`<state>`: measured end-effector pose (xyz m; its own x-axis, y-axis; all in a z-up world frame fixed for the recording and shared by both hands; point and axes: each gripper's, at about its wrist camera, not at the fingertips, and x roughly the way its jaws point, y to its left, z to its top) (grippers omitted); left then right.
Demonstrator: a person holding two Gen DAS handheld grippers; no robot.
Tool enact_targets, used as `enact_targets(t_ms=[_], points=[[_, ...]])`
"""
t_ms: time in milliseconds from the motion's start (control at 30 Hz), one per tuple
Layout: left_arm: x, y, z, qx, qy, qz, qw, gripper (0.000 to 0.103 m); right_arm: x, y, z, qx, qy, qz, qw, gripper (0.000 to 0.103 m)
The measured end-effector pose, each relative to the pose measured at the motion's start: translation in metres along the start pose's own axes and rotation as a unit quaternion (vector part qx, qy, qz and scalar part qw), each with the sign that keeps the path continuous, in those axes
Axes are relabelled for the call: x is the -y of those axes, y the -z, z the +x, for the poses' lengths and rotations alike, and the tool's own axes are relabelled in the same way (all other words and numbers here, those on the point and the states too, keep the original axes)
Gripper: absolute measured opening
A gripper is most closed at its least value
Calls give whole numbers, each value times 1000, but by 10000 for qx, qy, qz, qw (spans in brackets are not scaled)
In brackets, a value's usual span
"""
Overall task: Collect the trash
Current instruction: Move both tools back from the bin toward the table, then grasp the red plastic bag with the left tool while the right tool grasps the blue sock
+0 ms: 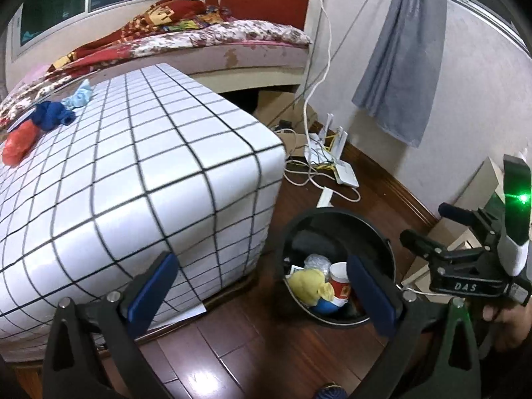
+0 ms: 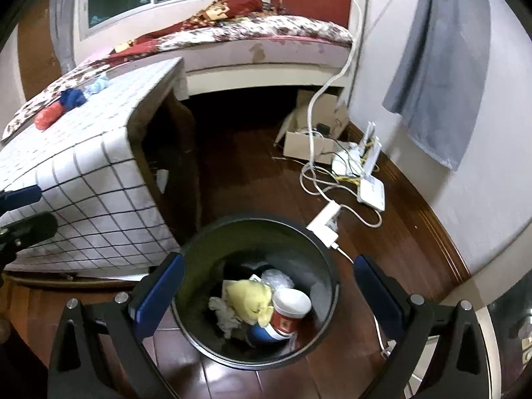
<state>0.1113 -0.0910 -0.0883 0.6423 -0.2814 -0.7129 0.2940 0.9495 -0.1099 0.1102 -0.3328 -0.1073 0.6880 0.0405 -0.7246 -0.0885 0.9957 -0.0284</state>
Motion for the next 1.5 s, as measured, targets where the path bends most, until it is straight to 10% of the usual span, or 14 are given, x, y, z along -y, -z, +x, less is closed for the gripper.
enact_targets(t_ms=[533,1067,1500], points=[[-78,-19,-46,504,-660,-366,9959,102,-83,-57,-33,665,-744,-540,9935,102],[-230,-58,-83,805,-1924,-1236,9702,102,-203,-156,-7,548,-1965,-1191,9717,102],[-344,-105,6,339,-1891,-1713,9663,83,-317,-249,99,277,-2419,-1963,9498,74]])
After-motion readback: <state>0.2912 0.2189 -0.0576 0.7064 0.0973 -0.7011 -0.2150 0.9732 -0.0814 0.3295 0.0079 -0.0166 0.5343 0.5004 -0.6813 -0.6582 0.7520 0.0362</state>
